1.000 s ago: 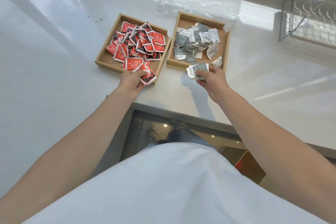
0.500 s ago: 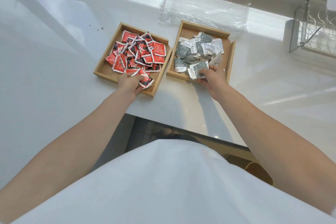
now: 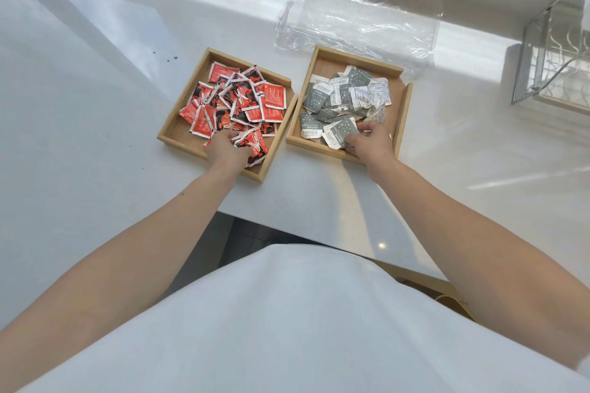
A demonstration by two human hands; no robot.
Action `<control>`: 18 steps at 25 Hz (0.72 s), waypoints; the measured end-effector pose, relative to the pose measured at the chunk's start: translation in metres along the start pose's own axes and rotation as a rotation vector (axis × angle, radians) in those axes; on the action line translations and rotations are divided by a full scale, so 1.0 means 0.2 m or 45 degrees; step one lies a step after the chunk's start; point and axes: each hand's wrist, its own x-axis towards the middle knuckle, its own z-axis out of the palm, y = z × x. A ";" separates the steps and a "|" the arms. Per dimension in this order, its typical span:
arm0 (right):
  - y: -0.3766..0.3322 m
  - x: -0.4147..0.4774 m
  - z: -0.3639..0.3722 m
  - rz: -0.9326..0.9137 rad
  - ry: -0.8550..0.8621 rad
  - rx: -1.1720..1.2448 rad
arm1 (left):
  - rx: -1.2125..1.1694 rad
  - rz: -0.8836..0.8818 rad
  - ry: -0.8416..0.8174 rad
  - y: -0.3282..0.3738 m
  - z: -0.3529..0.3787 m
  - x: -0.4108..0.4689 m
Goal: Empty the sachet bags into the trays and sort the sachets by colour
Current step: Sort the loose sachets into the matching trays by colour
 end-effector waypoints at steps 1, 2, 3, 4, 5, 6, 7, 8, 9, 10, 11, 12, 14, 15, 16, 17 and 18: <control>0.00 0.00 0.00 -0.023 0.013 -0.073 | 0.025 0.011 0.010 -0.01 0.01 0.00; 0.00 0.00 -0.01 -0.050 0.027 -0.144 | 0.043 0.025 0.015 -0.01 0.01 0.00; 0.00 -0.01 -0.01 -0.078 0.040 -0.209 | 0.060 0.042 0.020 -0.01 0.02 0.00; 0.00 -0.01 -0.02 -0.105 0.054 -0.267 | 0.072 0.055 0.025 -0.02 0.02 0.00; 0.00 -0.02 -0.03 -0.134 0.066 -0.314 | 0.078 0.068 0.030 -0.02 0.02 0.00; 0.00 -0.03 -0.03 -0.162 0.077 -0.353 | 0.078 0.083 0.036 -0.03 0.02 0.00; 0.00 -0.04 -0.03 -0.192 0.084 -0.385 | 0.080 0.097 0.042 -0.03 0.02 0.00; 0.01 -0.04 -0.04 -0.221 0.094 -0.412 | 0.085 0.109 0.049 -0.03 0.02 -0.01; 0.01 -0.05 -0.04 -0.248 0.108 -0.437 | 0.092 0.124 0.048 -0.03 0.02 -0.02; 0.01 -0.05 -0.04 -0.268 0.131 -0.457 | 0.097 0.140 0.043 -0.02 0.02 -0.03; 0.01 -0.06 -0.05 -0.289 0.156 -0.464 | 0.104 0.159 0.041 -0.02 0.02 -0.04; 0.02 -0.06 -0.05 -0.306 0.178 -0.453 | 0.113 0.188 0.045 -0.02 0.02 -0.04; 0.01 -0.07 -0.06 -0.337 0.196 -0.394 | 0.131 0.255 0.048 0.01 0.01 -0.05; 0.00 -0.07 -0.06 -0.354 0.193 -0.370 | 0.128 0.290 0.045 0.02 0.02 -0.05; -0.01 -0.08 -0.06 -0.375 0.186 -0.355 | 0.116 0.334 0.039 0.05 0.02 -0.05; -0.02 -0.08 -0.07 -0.400 0.179 -0.345 | 0.098 0.383 0.027 0.08 0.03 -0.06; -0.03 -0.07 -0.08 -0.425 0.179 -0.333 | 0.082 0.436 0.007 0.12 0.04 -0.06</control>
